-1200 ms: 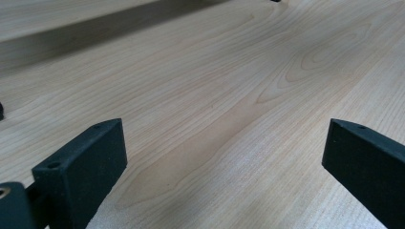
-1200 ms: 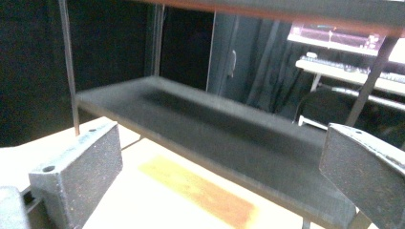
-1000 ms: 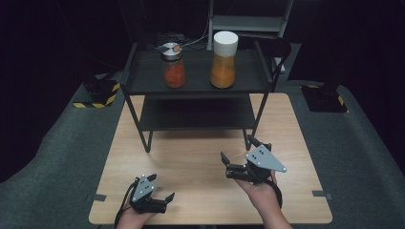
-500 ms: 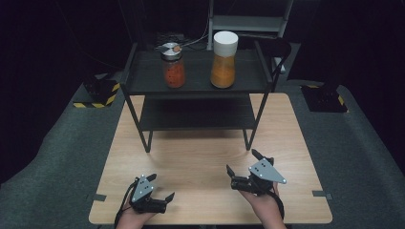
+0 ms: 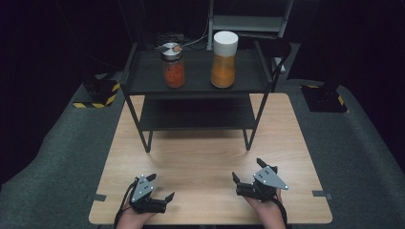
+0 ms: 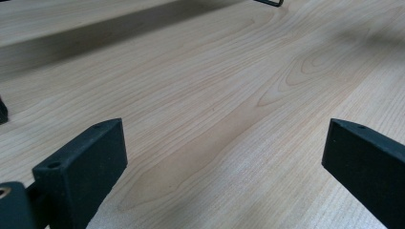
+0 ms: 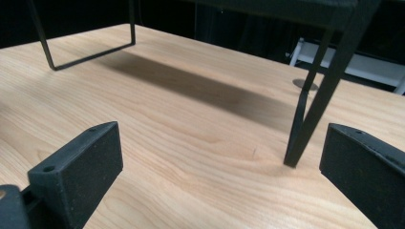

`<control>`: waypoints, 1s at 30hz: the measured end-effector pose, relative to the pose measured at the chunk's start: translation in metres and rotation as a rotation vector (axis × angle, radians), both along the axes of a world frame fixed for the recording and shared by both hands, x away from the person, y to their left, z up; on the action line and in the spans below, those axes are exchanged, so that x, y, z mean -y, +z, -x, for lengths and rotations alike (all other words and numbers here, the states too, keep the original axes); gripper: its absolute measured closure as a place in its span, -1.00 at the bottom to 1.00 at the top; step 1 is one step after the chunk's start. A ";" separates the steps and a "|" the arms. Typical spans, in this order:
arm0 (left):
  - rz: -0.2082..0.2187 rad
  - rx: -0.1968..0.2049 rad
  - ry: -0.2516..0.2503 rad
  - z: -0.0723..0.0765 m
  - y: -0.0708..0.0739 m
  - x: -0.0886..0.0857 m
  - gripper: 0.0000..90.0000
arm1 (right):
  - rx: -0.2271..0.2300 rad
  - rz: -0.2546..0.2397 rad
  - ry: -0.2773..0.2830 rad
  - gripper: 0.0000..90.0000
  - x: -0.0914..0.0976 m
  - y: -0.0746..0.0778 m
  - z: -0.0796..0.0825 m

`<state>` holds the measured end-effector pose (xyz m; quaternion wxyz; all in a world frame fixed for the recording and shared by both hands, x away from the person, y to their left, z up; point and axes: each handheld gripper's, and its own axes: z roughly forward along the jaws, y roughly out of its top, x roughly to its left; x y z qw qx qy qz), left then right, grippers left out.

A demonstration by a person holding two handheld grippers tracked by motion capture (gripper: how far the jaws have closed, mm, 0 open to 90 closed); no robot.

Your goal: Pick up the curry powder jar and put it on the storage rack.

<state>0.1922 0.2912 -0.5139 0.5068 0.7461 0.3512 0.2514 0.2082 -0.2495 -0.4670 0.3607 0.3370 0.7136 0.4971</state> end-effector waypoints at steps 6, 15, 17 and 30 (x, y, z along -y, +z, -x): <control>0.006 0.001 0.002 0.000 -0.001 0.000 -0.96 | -0.011 0.012 -0.013 -1.00 0.004 -0.008 0.001; 0.003 0.011 0.003 0.001 -0.001 0.000 -0.96 | -0.027 0.020 -0.042 -0.99 0.011 -0.019 0.001; 0.002 0.011 0.005 0.001 -0.001 0.000 -0.96 | -0.030 0.021 -0.047 -0.99 0.013 -0.021 0.001; -0.013 0.022 0.004 -0.001 -0.001 0.003 -0.96 | -0.048 0.066 -0.056 -0.99 0.014 -0.031 0.006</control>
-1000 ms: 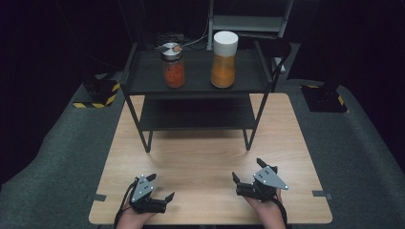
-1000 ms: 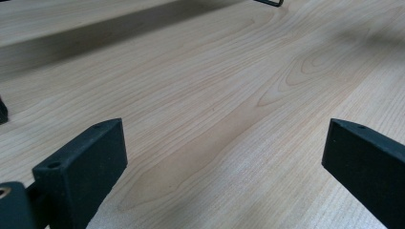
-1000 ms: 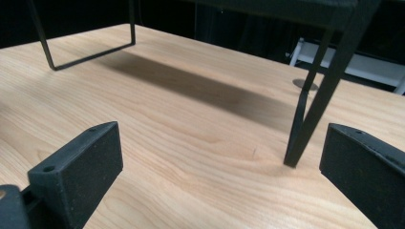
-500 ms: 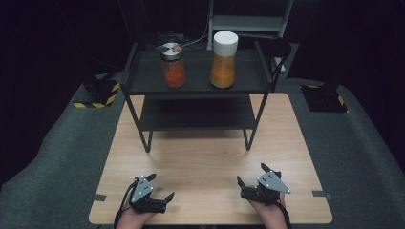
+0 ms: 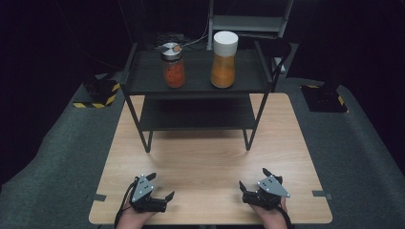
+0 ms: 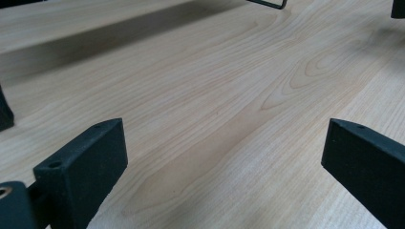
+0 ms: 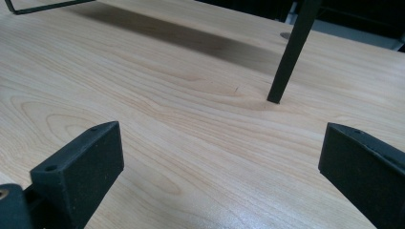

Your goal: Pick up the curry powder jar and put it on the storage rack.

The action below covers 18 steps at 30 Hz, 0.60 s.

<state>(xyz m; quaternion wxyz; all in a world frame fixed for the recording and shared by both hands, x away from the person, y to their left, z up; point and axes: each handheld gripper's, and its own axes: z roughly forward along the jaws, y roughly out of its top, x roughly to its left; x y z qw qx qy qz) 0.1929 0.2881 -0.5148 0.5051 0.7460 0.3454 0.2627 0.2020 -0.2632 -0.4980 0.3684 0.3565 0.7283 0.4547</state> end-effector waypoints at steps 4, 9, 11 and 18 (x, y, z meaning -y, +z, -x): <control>-0.009 0.015 -0.002 0.002 -0.001 0.001 -0.95 | 0.014 0.027 0.012 -0.99 -0.001 -0.001 0.002; -0.026 0.021 -0.002 0.003 0.000 0.003 -0.95 | 0.022 0.040 0.015 -0.99 -0.002 -0.001 0.005; -0.037 0.019 0.001 0.004 0.001 0.004 -0.96 | 0.028 0.057 0.020 -0.99 -0.004 -0.002 0.006; -0.058 0.016 0.016 0.007 0.002 0.007 -0.97 | 0.021 0.083 0.014 -1.00 -0.007 0.000 0.008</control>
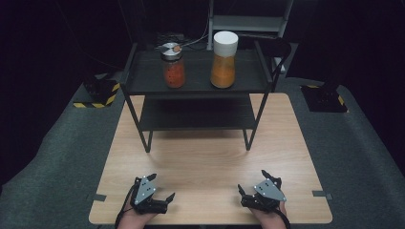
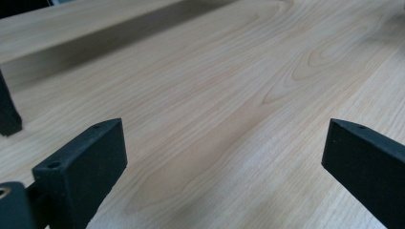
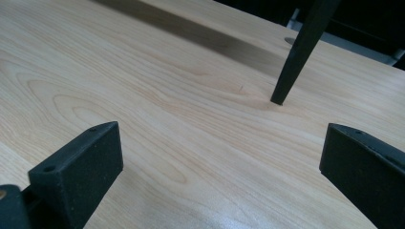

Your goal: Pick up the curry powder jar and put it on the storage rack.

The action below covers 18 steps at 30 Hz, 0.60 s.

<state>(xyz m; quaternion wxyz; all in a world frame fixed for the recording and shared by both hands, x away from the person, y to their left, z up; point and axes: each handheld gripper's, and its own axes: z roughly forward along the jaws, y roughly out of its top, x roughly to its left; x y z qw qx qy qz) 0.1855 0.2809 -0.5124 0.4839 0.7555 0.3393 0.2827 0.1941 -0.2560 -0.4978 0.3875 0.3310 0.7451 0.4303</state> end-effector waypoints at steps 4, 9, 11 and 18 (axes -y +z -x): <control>0.004 -0.002 0.007 0.001 0.000 0.000 -0.97 | -0.002 0.006 -0.007 -1.00 -0.002 0.000 0.000; 0.005 -0.017 0.016 0.001 0.001 -0.001 -0.97 | -0.007 0.015 -0.011 -1.00 -0.003 0.001 0.000; 0.005 -0.019 0.016 0.000 0.001 -0.001 -0.97 | -0.006 0.014 -0.011 -1.00 -0.003 0.001 0.000; 0.008 -0.030 0.026 -0.001 0.002 0.000 -0.98 | -0.002 -0.008 -0.013 -1.00 0.000 0.000 0.001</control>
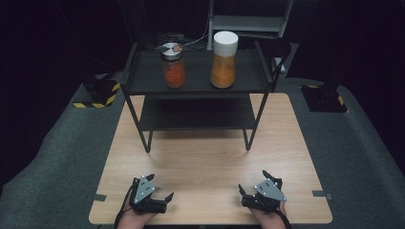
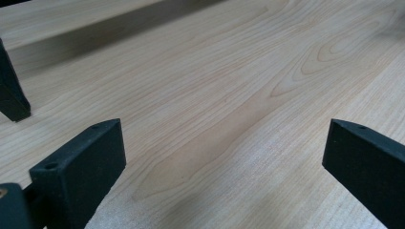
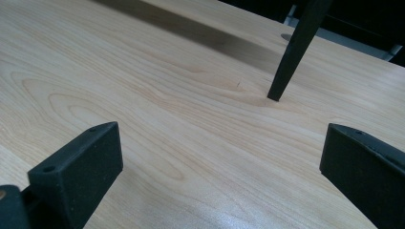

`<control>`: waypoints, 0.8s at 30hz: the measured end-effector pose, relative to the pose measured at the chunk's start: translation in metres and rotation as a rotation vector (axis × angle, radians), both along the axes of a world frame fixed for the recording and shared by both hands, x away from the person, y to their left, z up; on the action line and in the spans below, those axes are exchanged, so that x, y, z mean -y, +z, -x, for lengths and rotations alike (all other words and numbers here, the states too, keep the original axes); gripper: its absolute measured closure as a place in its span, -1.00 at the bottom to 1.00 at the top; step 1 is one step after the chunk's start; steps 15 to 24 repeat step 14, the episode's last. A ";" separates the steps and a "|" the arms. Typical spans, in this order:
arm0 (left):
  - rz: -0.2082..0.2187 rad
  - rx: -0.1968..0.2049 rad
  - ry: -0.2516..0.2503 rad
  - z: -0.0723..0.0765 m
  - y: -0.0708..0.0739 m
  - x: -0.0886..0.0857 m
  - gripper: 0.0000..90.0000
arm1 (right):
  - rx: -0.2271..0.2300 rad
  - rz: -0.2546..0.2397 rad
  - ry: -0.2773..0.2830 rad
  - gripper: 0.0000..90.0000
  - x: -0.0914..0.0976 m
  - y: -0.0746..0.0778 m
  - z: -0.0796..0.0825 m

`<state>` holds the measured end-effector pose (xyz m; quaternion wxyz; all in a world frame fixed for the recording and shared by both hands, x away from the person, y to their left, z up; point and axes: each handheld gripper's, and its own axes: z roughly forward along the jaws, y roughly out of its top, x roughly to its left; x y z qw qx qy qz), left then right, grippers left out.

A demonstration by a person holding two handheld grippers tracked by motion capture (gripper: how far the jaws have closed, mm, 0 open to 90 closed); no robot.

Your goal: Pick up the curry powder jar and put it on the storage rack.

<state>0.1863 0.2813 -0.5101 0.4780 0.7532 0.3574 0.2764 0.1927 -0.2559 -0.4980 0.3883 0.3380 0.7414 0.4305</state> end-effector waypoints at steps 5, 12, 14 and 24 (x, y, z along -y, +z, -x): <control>-0.002 -0.012 0.001 -0.002 0.001 0.000 -0.97 | 0.011 -0.006 -0.002 -1.00 0.001 -0.002 0.002; -0.018 -0.008 -0.004 -0.002 0.002 0.002 -0.97 | 0.014 0.002 0.000 -1.00 0.000 -0.002 0.003; -0.020 -0.008 -0.004 -0.002 0.002 0.003 -0.97 | 0.014 0.004 0.003 -1.00 0.000 -0.002 0.003; -0.020 -0.008 -0.004 -0.002 0.002 0.003 -0.97 | 0.014 0.004 0.003 -1.00 0.000 -0.002 0.003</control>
